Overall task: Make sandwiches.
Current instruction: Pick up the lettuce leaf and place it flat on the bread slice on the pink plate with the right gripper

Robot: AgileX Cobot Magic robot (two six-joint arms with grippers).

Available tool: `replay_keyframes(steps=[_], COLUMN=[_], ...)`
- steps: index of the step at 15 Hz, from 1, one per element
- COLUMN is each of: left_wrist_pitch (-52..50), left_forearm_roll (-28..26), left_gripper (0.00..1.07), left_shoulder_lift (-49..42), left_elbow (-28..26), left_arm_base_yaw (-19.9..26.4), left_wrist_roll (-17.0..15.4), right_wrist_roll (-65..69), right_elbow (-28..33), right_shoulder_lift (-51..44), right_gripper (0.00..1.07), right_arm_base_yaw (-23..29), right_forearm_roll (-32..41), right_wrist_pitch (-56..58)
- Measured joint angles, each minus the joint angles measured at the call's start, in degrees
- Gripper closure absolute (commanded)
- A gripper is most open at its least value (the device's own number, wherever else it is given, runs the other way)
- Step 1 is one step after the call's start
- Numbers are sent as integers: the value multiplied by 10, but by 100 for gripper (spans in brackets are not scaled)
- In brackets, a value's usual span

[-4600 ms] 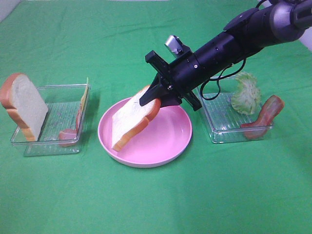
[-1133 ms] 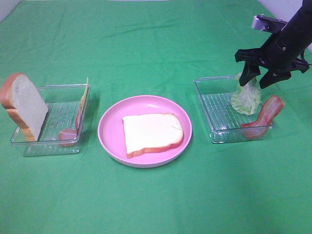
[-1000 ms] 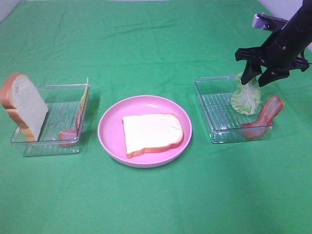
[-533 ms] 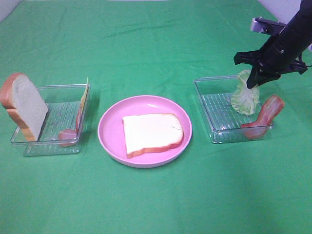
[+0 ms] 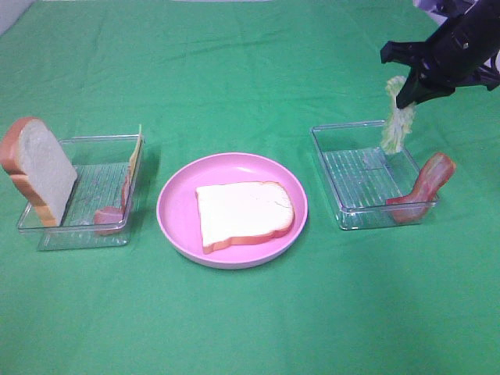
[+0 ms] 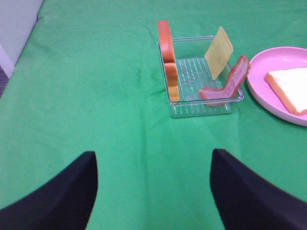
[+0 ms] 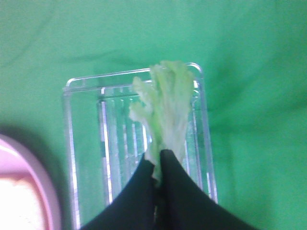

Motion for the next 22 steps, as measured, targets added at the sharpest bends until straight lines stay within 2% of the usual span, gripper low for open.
replay_keyframes(steps=[2,6,8,9,10,11,13,18,22], left_wrist_pitch=[0,0,0,0,0,0,0,0,0], left_forearm_roll=[0,0,0,0,0,0,0,0,0], left_gripper=[42,42,42,42,42,42,42,42,42], left_shoulder_lift=[0,0,0,0,0,0,0,0,0], left_elbow=[0,0,0,0,0,0,0,0,0], left_arm_base_yaw=[0,0,0,0,0,0,0,0,0], left_wrist_roll=[0,0,0,0,0,0,0,0,0], right_wrist_roll=[-10,-105,-152,-152,-166,-168,-170,-184,-184], right_elbow=[0,3,32,32,51,53,55,55,55], right_shoulder_lift=[-32,-37,-37,-37,-37,-36,2,66,117], right_gripper=[107,107,107,107,107,107,107,107,107], right_arm_base_yaw=[0,7,42,42,81,95,180,214,214], right_forearm_roll=[66,223,304,304,318,320,356,406,392], right_wrist_pitch=[49,148,164,164,156,154,125,85,31])
